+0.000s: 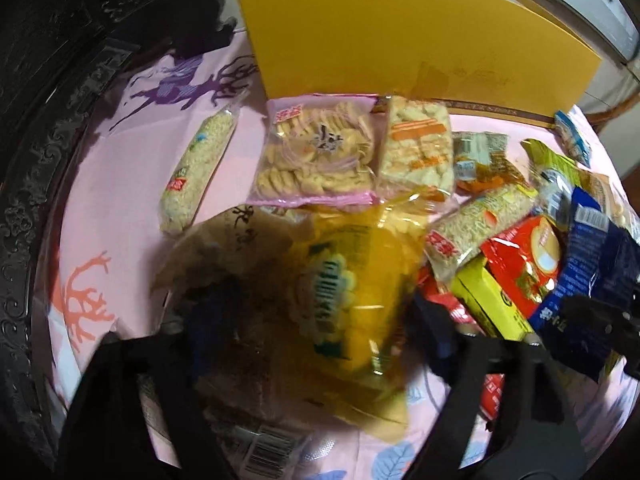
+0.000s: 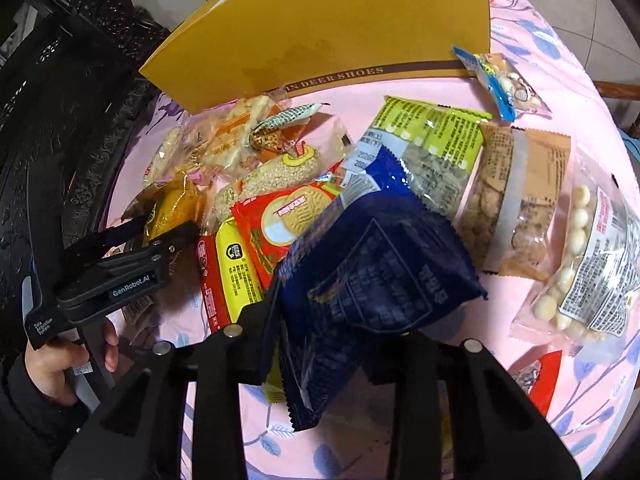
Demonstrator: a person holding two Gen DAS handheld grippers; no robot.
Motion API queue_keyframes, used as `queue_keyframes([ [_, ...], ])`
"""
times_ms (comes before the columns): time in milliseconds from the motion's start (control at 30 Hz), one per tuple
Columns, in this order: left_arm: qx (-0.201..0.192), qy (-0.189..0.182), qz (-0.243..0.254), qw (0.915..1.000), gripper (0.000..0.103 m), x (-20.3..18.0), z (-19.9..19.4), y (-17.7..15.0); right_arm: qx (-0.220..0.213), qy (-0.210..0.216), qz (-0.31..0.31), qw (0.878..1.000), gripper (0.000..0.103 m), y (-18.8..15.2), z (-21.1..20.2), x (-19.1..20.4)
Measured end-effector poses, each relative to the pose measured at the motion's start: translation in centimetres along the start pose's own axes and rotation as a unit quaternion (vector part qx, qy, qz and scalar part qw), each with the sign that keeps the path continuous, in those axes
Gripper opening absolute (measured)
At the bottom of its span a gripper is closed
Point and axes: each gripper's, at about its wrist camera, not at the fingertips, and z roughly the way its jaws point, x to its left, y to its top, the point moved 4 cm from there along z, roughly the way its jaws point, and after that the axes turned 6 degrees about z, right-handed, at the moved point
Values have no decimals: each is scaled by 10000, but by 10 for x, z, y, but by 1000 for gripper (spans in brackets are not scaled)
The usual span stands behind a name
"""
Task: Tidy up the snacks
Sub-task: 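Grasp the yellow bun bag with the left gripper while the right grasps the blue chip bag, then lower both bags into the yellow box and open both grippers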
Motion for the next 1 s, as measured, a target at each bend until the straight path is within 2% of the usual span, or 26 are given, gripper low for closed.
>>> queue_keyframes([
  [33,-11,-191,44,9998,53,-3,-2,0,-16,8,2,10000,30,-1,-1,0],
  [100,-17,-222,78,9997,47,-7,-6,0,-75,-6,-40,10000,29,-1,-5,3],
  [167,6,-375,-88,9993,45,-7,-10,-3,-198,-26,-128,9997,29,-1,-12,11],
  [367,-285,-643,-125,9974,44,-18,-43,0,-510,-51,-311,9982,29,1,-35,24],
  [567,-692,-746,-20,9948,44,-34,-78,15,-784,-85,-477,9957,29,3,-57,35],
  [867,-765,-778,-111,9940,44,-32,-87,22,-983,-172,-501,9937,29,9,-76,37],
  [1000,-840,-797,-187,9931,44,-29,-94,35,-1072,-239,-577,9923,29,22,-84,41],
])
